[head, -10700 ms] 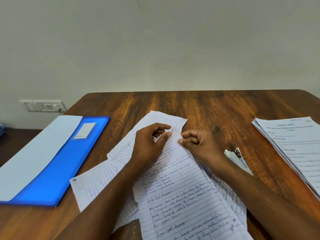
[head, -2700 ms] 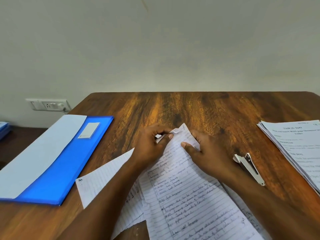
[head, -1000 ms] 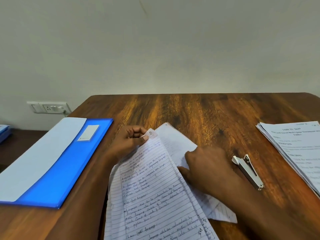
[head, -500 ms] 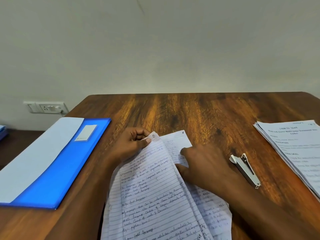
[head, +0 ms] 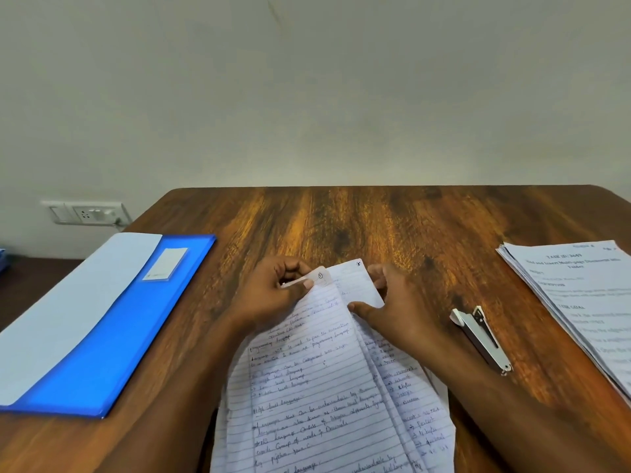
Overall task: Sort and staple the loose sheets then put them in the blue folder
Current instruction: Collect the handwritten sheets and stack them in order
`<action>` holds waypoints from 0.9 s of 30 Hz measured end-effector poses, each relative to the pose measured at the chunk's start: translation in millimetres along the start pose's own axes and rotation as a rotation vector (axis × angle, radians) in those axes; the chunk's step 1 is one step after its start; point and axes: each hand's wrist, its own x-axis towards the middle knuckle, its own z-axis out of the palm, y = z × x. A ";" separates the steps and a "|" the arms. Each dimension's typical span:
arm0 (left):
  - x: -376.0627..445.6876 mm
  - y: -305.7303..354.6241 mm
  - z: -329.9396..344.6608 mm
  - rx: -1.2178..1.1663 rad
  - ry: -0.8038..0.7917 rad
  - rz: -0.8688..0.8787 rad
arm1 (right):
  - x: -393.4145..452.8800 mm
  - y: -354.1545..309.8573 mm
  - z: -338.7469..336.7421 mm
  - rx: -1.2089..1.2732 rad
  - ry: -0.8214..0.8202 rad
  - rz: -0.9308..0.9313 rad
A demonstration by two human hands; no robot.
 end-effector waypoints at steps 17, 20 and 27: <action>-1.6 7.6 15.6 0.049 0.223 0.085 | 2.9 -7.9 -14.4 0.657 -0.094 0.223; 3.7 5.4 14.9 0.039 0.324 0.185 | 3.0 -7.7 -15.2 0.623 -0.106 0.190; 3.3 7.4 15.5 0.045 0.324 0.192 | -1.5 -8.5 -6.9 0.523 -0.138 0.024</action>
